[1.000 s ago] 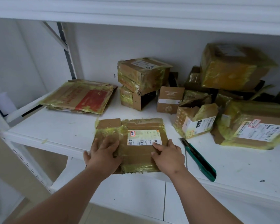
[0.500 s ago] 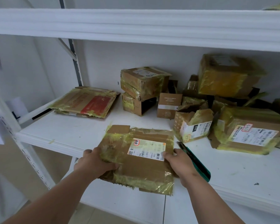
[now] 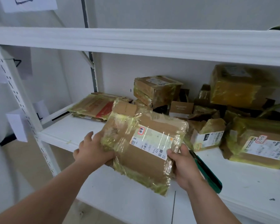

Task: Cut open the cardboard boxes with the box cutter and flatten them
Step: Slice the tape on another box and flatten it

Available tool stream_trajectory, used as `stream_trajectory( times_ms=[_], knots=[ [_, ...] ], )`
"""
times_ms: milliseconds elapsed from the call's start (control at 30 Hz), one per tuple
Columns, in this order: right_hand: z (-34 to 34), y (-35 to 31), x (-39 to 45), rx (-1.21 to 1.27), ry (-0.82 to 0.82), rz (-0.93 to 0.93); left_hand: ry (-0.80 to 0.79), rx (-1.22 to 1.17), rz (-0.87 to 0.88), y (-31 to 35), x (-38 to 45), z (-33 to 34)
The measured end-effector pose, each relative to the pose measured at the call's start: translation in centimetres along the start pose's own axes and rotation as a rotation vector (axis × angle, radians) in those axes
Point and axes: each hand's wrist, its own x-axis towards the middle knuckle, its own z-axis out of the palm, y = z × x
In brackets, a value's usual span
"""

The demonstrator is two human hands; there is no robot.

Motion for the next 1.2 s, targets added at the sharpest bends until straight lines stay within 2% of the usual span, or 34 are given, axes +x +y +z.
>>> stream_trajectory(
  times_ms=[133,233,333,400,500,567,667,867,967,1100,1200],
  knots=[
    [2.7,-0.7,1.0,0.116,0.009,-0.068,0.107,-0.253,-0.104,-0.7,1.5,-0.2],
    [5.4,-0.9,2.6,0.16,0.041,-0.107,0.18,-0.512,-0.075,-0.9,3.5,-0.6],
    [9.0,-0.4,4.9,0.214,0.051,-0.119,0.183,-0.722,-0.091,-0.9,6.1,-1.5],
    [11.7,0.0,6.6,0.272,0.066,-0.109,0.082,-0.842,-0.13,-1.4,8.3,-2.2],
    [16.2,0.5,9.3,0.359,0.055,-0.069,-0.194,-1.071,-0.12,-2.3,11.3,-3.1],
    [19.1,0.7,10.7,0.381,0.046,-0.047,-0.243,-1.112,-0.069,-3.2,13.5,-3.7],
    [22.1,0.8,12.6,0.412,0.044,-0.013,-0.2,-1.078,0.033,-4.6,17.1,-5.4],
    [24.5,0.1,14.8,0.492,0.196,0.059,-0.163,-0.914,0.163,-7.9,24.2,-8.3],
    [26.0,0.0,16.1,0.319,0.21,-0.026,-0.123,-0.805,0.183,-8.4,26.9,-9.4],
    [28.3,-0.1,17.3,0.081,0.25,-0.162,0.083,-0.52,0.275,-8.1,30.0,-10.3],
    [29.3,0.0,18.0,-0.059,0.259,-0.275,0.153,-0.341,0.369,-7.8,32.1,-10.2]
  ],
)
